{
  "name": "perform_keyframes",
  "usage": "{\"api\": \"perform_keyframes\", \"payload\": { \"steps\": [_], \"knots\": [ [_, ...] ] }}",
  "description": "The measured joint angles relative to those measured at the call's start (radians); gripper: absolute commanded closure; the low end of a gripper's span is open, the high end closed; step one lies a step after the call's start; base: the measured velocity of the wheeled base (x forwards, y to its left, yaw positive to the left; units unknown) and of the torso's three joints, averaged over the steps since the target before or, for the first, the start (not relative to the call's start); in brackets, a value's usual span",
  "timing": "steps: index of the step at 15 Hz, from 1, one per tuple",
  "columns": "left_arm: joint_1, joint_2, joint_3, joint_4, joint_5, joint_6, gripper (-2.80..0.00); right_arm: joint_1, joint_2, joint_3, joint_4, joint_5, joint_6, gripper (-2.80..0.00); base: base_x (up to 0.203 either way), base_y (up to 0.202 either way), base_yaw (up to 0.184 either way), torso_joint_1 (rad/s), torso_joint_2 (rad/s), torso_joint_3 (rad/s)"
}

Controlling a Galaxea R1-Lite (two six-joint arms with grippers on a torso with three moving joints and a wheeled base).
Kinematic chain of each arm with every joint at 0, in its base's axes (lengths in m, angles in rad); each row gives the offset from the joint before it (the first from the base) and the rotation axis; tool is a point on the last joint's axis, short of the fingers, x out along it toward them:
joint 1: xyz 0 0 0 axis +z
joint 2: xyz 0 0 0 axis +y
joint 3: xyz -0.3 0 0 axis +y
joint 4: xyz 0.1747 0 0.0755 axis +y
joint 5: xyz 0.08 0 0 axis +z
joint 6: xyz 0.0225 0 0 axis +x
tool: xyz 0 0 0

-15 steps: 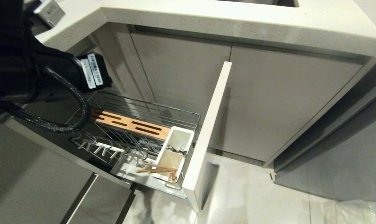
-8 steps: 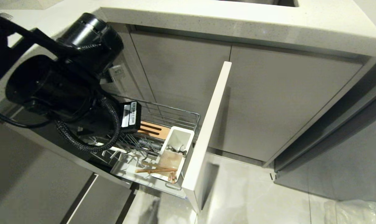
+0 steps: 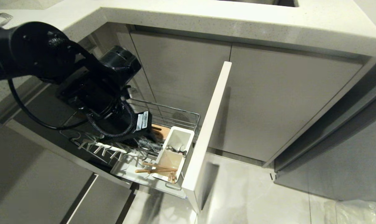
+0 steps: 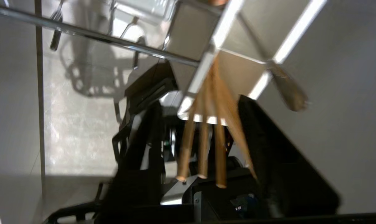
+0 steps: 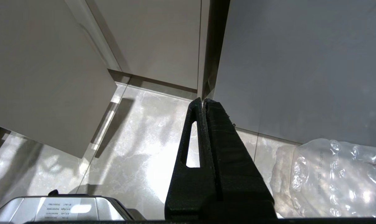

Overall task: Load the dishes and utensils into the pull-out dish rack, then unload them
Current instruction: Take the chopsticks out of the cupboard

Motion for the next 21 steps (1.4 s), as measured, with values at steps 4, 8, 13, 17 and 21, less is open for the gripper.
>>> {"api": "perform_keyframes", "payload": {
  "steps": [4,8,13,17,21],
  "knots": [
    [0.039,0.040,0.002,0.117,-0.063,0.001,-2.80,0.000,0.000,0.000,0.000,0.000,0.000,0.00,0.000,0.000,0.000,0.000,0.00,0.000],
    [0.059,0.053,0.005,0.176,-0.099,0.002,-2.80,0.000,0.000,0.000,0.000,0.000,0.000,0.00,0.000,0.000,0.000,0.000,0.00,0.000],
    [0.062,0.071,0.026,0.197,-0.164,0.003,-2.80,0.000,0.000,0.000,0.000,0.000,0.000,0.00,0.000,0.000,0.000,0.000,0.00,0.000],
    [0.061,0.084,0.058,0.196,-0.170,0.003,-2.80,0.000,0.000,0.000,0.000,0.000,0.000,0.00,0.000,0.000,0.000,0.000,0.00,0.000],
    [0.060,0.102,0.066,0.196,-0.173,0.003,-2.80,0.000,0.000,0.000,0.000,0.000,0.000,0.00,0.000,0.000,0.000,0.000,0.00,0.000]
  ]
}}
